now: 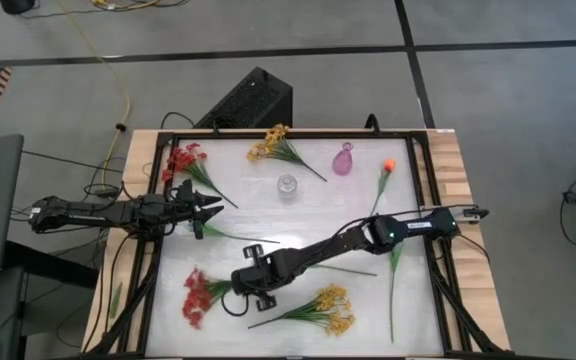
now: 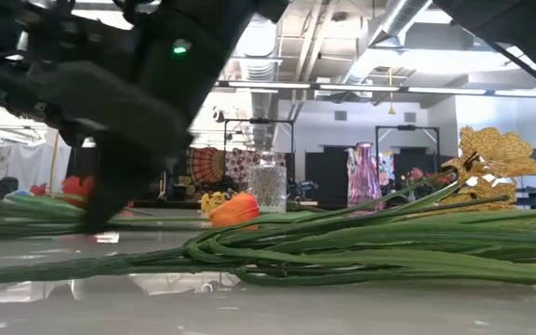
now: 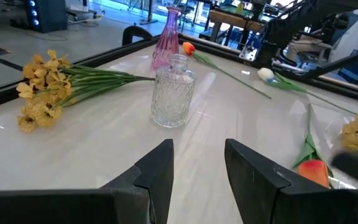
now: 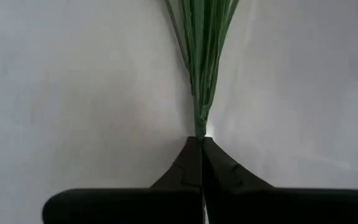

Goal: Sort flowers into vase by color
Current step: Put the bottom red flower into the pink flower vase

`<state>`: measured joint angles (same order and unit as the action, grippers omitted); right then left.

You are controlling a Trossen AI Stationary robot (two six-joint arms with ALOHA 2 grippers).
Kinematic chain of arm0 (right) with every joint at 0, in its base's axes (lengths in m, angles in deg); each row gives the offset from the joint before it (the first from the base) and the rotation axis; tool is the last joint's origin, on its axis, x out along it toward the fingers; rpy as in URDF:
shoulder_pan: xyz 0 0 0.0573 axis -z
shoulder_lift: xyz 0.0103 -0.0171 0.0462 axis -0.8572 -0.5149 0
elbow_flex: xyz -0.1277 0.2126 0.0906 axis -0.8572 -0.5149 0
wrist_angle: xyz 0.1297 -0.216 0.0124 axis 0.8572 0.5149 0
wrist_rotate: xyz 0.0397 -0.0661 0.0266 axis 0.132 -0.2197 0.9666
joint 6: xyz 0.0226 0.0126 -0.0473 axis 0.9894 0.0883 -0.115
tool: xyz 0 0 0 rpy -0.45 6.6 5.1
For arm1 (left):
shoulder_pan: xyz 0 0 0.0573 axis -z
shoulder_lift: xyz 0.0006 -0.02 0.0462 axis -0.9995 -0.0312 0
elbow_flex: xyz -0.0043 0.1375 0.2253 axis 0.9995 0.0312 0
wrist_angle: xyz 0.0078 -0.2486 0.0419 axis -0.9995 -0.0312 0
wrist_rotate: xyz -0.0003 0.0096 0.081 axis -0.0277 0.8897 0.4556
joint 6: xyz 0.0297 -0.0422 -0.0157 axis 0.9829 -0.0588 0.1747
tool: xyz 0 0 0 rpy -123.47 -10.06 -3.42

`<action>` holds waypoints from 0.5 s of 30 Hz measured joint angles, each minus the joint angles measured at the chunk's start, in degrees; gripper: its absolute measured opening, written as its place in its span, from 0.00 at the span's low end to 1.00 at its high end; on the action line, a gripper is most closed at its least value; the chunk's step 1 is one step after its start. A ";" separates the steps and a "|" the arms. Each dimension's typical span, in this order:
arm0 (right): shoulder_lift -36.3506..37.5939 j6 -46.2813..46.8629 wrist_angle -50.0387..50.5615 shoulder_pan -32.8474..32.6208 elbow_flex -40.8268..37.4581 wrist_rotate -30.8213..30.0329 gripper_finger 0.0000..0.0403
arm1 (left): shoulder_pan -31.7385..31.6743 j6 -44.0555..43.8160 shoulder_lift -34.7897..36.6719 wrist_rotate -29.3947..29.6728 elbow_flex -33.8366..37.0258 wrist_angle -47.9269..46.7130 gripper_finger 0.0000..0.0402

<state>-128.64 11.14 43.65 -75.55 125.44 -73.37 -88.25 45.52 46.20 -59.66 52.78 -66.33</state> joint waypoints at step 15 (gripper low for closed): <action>38.58 3.35 -1.69 8.21 -32.45 -0.19 0.04 | 0.00 0.21 -2.28 -2.28 -0.01 -0.19 0.33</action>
<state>-90.06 14.49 41.96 -67.34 92.99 -73.56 -88.25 45.74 43.92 -61.94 52.78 -66.52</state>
